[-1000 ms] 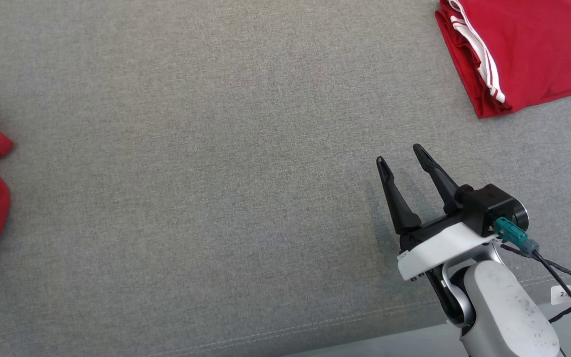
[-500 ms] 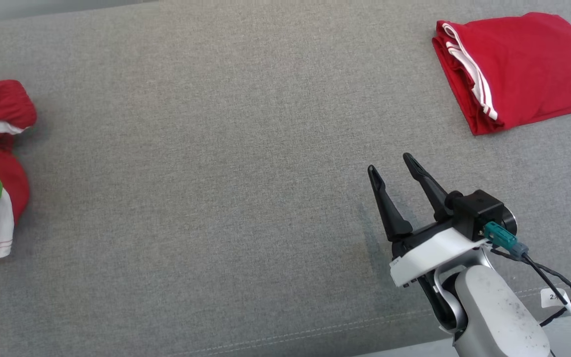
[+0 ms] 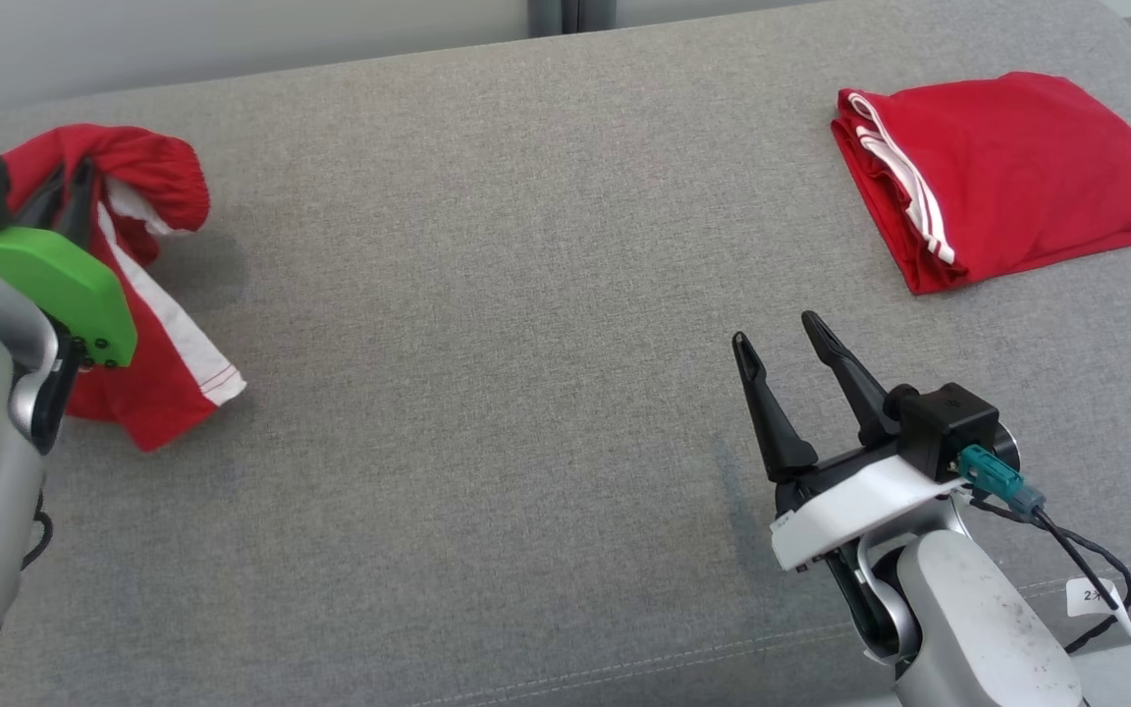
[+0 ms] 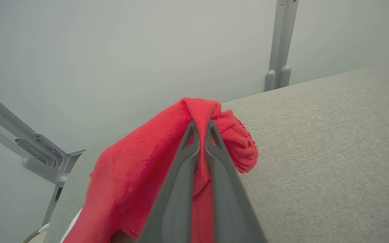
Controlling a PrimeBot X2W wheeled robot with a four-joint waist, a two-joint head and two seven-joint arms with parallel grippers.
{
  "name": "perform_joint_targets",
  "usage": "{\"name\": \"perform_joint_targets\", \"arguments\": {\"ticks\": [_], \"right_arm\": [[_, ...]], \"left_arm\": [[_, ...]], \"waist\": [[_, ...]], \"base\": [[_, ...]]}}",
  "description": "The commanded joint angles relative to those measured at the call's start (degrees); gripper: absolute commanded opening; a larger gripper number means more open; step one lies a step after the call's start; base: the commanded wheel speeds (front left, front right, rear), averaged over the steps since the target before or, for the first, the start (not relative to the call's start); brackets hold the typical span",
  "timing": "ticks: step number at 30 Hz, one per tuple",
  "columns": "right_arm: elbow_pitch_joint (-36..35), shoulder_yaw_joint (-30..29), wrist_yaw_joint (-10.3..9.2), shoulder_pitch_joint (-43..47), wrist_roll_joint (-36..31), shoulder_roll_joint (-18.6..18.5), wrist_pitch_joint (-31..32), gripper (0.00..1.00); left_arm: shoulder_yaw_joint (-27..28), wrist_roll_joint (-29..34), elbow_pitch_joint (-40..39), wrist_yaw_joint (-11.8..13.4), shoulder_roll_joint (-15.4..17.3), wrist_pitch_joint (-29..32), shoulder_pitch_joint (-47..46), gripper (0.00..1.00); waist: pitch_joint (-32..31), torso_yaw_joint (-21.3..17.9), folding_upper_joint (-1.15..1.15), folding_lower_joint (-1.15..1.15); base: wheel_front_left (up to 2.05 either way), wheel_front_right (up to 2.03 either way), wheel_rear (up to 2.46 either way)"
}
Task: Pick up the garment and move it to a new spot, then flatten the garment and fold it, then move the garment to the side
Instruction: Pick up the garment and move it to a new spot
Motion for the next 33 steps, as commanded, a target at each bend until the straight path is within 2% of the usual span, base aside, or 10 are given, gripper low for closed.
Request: {"name": "perform_joint_targets", "arguments": {"ticks": [1, 13, 23, 33], "right_arm": [[0.2, -0.2, -0.02, 0.1, 0.2, 0.0, -0.3, 1.00], [1.1, -0.8, -0.02, 0.3, 1.0, 0.8, -1.0, 1.00], [1.2, -1.4, -0.02, 1.0, 0.6, 1.1, -1.1, 1.00], [0.5, -1.5, -0.02, 1.6, 0.8, 1.2, -1.1, 1.00]], "left_arm": [[-0.7, -0.6, -0.8, -0.1, -0.4, 0.0, 0.6, 0.00], [-10.1, -2.5, -11.7, -0.1, -3.9, -1.7, 1.9, 0.00], [-15.9, -1.5, -20.0, -0.1, -9.5, -1.4, 4.2, 0.00], [-18.5, -3.0, -18.4, 0.8, -14.2, -2.5, 9.5, 0.00]], "waist": [[-0.4, -0.3, 0.00, 0.00], [-1.6, -3.2, 0.00, 0.00], [-2.3, -4.4, 0.00, 0.00], [-2.7, -5.1, 0.00, 0.00]], "base": [[0.00, 0.00, 0.00], [0.00, 0.00, 0.00], [0.00, 0.00, 0.00], [0.00, 0.00, 0.00]]}}
